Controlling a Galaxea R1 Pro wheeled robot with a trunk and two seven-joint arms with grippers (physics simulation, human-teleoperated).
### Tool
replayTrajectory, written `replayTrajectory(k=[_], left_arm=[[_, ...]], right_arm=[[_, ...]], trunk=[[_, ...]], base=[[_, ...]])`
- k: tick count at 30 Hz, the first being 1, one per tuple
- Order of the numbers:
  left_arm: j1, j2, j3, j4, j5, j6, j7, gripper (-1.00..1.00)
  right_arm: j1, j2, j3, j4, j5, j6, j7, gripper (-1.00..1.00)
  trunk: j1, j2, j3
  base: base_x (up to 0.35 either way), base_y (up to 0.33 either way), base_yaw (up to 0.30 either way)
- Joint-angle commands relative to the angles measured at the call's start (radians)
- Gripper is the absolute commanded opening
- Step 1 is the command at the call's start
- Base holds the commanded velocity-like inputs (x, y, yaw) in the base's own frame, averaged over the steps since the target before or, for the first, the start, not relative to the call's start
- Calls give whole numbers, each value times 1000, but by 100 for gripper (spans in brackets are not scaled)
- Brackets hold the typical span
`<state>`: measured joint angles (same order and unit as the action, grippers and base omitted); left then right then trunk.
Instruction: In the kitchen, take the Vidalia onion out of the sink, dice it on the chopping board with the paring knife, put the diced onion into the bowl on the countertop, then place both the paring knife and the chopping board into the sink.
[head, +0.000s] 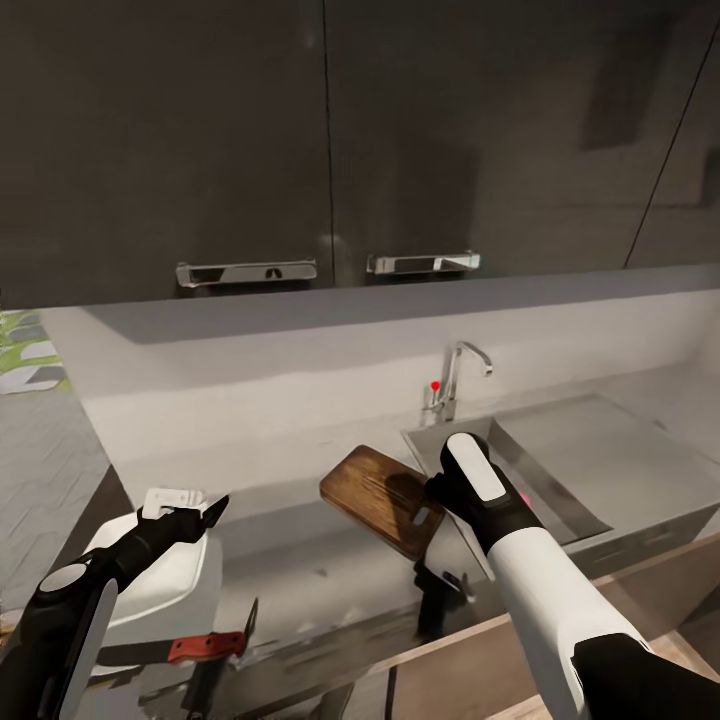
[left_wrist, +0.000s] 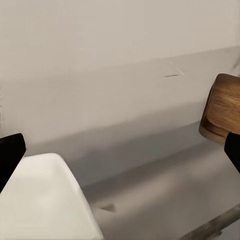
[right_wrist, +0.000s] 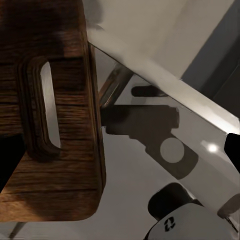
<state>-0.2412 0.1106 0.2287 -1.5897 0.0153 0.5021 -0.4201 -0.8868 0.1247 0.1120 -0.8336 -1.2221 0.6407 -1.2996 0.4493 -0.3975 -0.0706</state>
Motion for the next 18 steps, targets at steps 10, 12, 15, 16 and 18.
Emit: replayTrajectory(k=[10,12,15,16,18], left_arm=[[-1,0,1,-1,2,7,-5,100],[-1,0,1,-1,2,7,-5,100],[-1,0,1,-1,2,7,-5,100],[-1,0,1,-1,2,7,-5,100],[-1,0,1,-1,2,7,-5,100]], right_arm=[[-1,0,2,-1,-5,10,-8,100],[-1,0,2,-1,-5,10,-8,100],[-1,0,2,-1,-5,10,-8,100],[-1,0,2,-1,-5,10,-8,100],[-1,0,2,-1,-5,10,-8,100]], trunk=[[1,-3,-10],[1,-3,-13],[1,-3,-16],[1,-3,-17],[1,-3,-18]], base=[[0,0,33],[0,0,2],[0,0,0],[0,0,0],[0,0,0]])
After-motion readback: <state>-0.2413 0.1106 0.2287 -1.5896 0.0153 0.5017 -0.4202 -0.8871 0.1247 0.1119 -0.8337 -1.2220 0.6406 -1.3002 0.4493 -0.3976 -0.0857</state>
